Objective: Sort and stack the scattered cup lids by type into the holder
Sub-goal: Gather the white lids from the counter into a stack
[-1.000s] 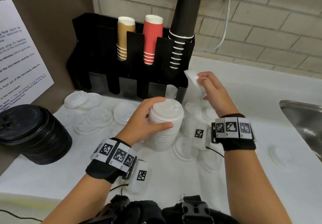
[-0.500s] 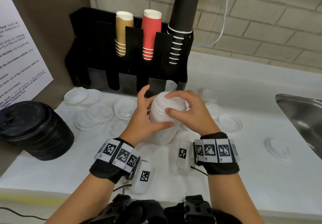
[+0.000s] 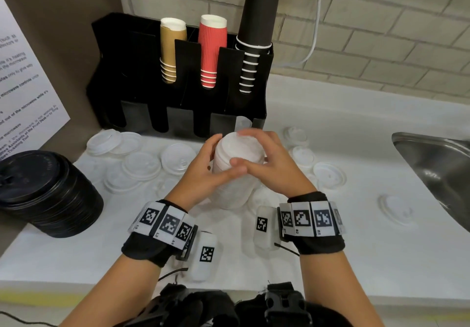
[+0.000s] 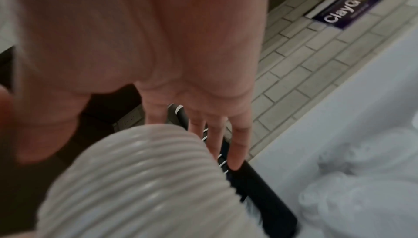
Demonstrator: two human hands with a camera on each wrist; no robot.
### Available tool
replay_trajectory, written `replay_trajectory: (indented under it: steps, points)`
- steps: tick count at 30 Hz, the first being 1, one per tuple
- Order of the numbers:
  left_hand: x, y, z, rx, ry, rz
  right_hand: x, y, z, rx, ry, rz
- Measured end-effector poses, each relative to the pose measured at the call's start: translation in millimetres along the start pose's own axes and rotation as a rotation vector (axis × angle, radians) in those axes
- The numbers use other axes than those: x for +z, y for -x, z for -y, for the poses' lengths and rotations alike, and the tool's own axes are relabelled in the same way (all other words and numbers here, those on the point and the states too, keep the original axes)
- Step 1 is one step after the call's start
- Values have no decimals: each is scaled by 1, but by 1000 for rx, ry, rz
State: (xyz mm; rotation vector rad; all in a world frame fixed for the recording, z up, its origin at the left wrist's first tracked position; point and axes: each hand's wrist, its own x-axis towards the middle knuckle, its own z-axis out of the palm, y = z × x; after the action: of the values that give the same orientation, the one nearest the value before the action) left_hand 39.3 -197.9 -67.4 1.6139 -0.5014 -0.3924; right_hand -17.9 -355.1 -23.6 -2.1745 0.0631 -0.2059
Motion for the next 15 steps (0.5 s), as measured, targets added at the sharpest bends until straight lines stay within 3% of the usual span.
replay_trajectory:
  steps: [4,8,15]
  points:
    - [1,-2,-5,-215,212,-8,8,-2,3,193,-220,-99]
    - [6,-2,0,-394,284,-35,17,-2,-1,482,-494,-90]
    - [8,-4,5,-457,347,-70,26,-4,-6,650,-721,-63]
